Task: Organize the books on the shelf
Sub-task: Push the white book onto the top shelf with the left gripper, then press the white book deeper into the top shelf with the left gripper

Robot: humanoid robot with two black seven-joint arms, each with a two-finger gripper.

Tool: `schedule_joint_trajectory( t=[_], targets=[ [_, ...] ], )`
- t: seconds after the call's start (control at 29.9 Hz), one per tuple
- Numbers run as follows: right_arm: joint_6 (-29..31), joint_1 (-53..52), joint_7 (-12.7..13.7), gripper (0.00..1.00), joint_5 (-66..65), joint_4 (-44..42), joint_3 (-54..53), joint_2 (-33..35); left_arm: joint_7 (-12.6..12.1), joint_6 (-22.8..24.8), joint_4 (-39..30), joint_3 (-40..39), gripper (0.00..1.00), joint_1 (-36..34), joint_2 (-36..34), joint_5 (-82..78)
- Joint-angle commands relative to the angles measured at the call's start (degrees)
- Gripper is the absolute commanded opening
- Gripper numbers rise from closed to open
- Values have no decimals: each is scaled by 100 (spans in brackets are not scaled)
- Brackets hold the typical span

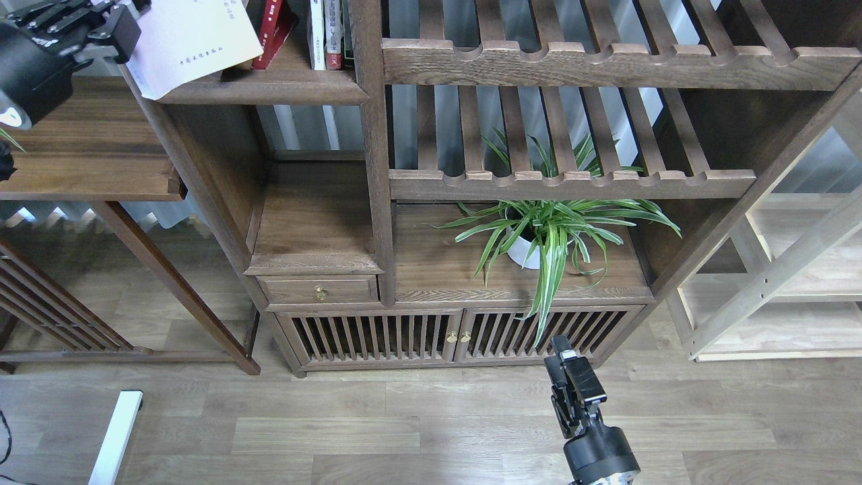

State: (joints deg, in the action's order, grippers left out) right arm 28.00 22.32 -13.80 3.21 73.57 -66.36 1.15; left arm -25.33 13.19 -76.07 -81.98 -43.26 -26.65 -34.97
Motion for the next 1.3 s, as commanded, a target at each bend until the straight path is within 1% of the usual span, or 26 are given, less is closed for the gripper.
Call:
schedule_joint_trajectory(
  t=[0.0,0.2,0.4,0.7,0.8,0.94,1.1,1.27],
  targets=[
    [0,0,0,66,-5,0,0,-9,-16,-167,109,243,2,-270,10,-1],
    [0,0,0,66,4,0,-9,0,-51,-281,233,542,2,-622,125,-1],
    [0,26,0,66,4,0,-9,0,-103,-326,198,657,2,-657,133,34],
    [0,0,0,66,4,0,-18,-9,-121,-247,-188,525,2,-350,-226,201],
    [0,-44,0,66,4,0,-18,-27,-200,-238,-390,516,2,-201,-376,429],
    [0,-62,0,66,4,0,-18,-35,-209,-177,-654,367,2,46,-613,570],
    [0,-62,0,66,4,0,-9,-62,-209,-54,-707,95,2,248,-684,579],
    [0,-62,0,66,4,-9,-9,-62,-218,61,-708,-20,2,301,-737,579]
  ],
)
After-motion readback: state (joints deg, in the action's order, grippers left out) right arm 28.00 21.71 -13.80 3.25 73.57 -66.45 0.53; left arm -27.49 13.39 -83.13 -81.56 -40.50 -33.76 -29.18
